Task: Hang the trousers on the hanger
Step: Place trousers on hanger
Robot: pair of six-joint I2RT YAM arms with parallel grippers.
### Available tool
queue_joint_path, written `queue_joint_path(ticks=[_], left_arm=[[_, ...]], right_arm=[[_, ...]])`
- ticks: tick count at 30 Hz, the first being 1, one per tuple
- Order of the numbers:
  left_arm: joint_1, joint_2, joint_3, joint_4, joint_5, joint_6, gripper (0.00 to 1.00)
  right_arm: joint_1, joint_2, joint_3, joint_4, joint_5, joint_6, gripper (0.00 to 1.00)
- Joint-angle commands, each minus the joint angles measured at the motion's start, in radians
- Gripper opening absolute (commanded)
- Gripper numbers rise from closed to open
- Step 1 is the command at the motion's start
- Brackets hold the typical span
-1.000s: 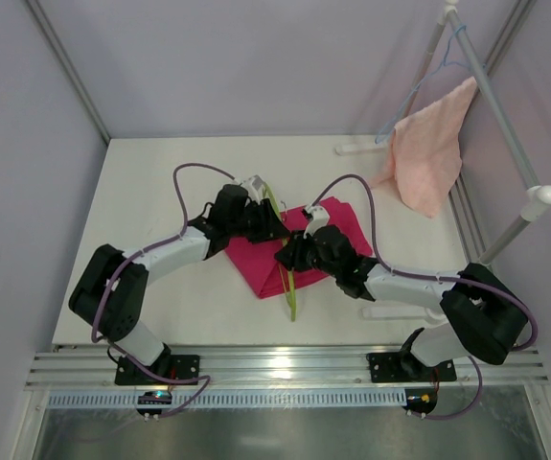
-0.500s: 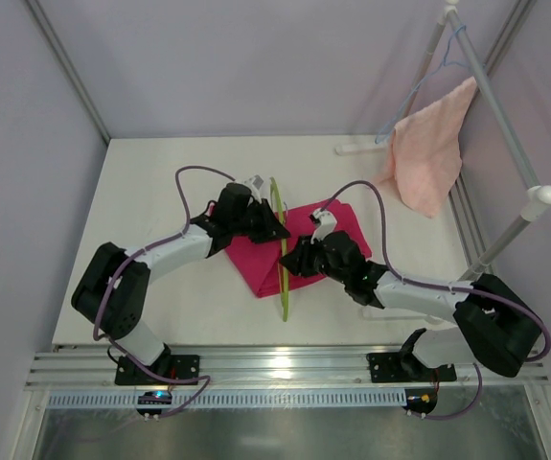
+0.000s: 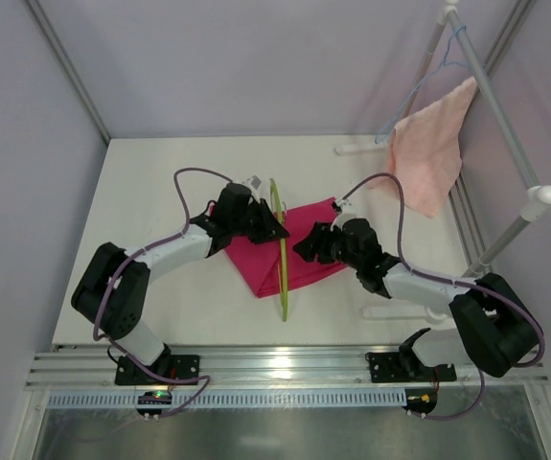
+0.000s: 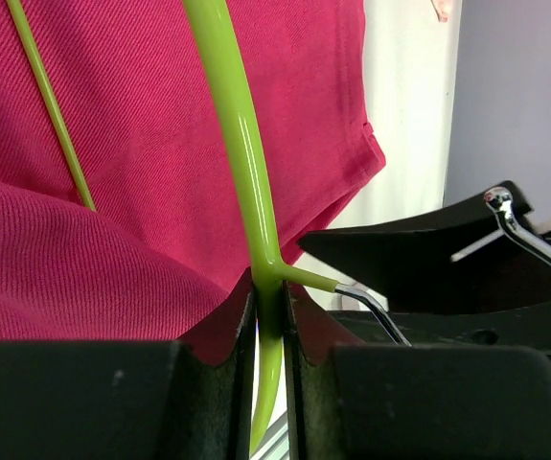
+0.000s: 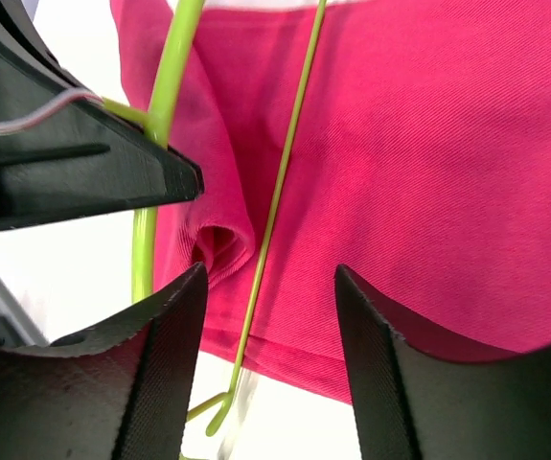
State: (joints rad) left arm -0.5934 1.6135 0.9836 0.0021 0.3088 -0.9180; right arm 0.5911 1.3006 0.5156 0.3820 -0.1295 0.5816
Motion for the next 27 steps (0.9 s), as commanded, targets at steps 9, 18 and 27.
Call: queue_joint_path(ticks=[9,18,27], left_arm=[[0.032,-0.032,-0.034,-0.007,-0.020,0.008,0.00],[0.035,-0.030,-0.039,-0.005,-0.016,0.007,0.00],[0.037,-0.024,-0.028,-0.017,-0.022,0.011,0.00]], right_arm=[[-0.007,0.157,0.064,0.216,-0.219,0.011,0.63],[-0.007,0.227,0.130,0.221,-0.239,0.021,0.63],[-0.007,0.338,0.221,0.224,-0.251,0.017,0.63]])
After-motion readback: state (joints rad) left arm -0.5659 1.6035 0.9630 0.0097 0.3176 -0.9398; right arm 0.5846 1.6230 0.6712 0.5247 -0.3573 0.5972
